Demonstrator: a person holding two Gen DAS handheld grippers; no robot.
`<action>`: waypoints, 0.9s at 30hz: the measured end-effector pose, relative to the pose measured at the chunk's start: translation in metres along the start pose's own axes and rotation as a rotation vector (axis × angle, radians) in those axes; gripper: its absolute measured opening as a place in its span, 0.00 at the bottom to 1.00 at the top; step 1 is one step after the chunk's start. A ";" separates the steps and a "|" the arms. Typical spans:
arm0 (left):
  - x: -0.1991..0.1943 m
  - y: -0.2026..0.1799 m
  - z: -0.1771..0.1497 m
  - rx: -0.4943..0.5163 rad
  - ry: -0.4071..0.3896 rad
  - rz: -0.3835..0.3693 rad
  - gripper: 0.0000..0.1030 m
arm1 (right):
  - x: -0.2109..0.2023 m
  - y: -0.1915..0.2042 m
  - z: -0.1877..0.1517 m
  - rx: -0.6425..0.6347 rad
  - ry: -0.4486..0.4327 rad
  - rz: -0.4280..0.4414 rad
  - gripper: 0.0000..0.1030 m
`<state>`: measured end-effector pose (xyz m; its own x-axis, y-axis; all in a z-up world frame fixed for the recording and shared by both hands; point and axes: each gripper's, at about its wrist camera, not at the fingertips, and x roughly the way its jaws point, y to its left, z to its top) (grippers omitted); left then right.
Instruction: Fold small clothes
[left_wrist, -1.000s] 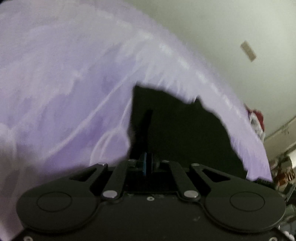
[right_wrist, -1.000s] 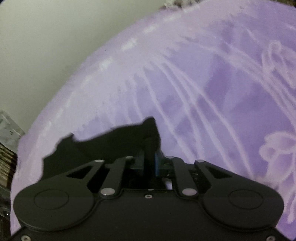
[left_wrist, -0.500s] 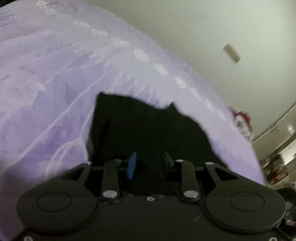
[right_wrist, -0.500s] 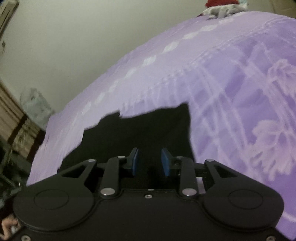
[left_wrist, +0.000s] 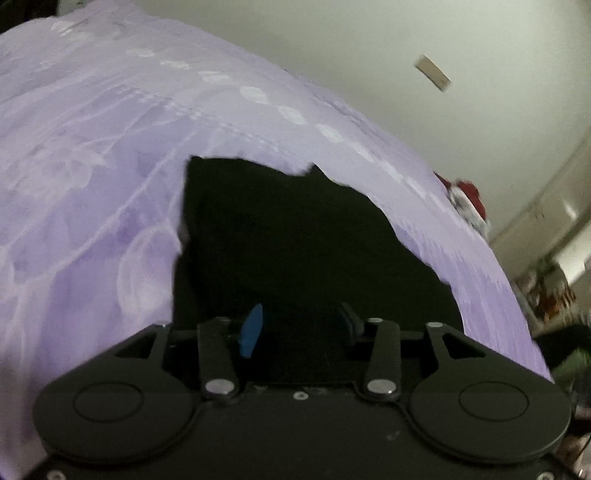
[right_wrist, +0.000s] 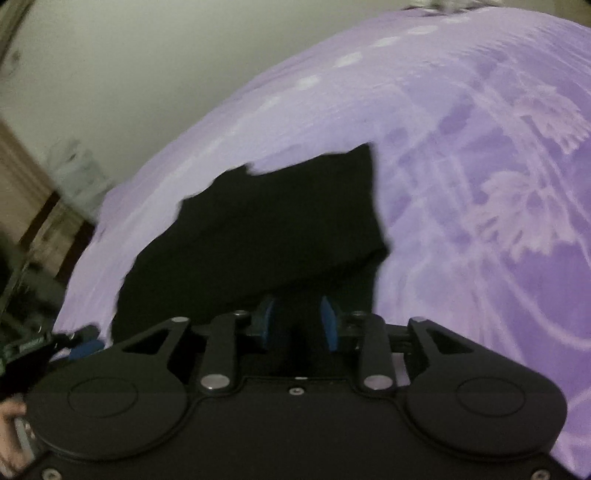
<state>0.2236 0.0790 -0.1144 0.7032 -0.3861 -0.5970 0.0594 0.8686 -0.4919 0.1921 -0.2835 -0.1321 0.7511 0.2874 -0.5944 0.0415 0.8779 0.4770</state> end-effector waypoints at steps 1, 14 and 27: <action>0.001 -0.002 -0.007 0.011 0.021 0.014 0.42 | -0.002 0.003 -0.006 -0.014 0.016 0.001 0.31; -0.038 0.004 -0.081 0.059 0.220 0.115 0.45 | -0.048 -0.010 -0.067 0.010 0.154 -0.071 0.29; -0.086 -0.034 -0.125 0.036 0.259 -0.059 0.46 | -0.085 0.048 -0.121 -0.188 0.239 -0.026 0.35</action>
<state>0.0725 0.0432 -0.1259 0.4934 -0.4992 -0.7123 0.1232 0.8508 -0.5109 0.0503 -0.2192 -0.1366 0.5742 0.3259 -0.7510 -0.0802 0.9353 0.3445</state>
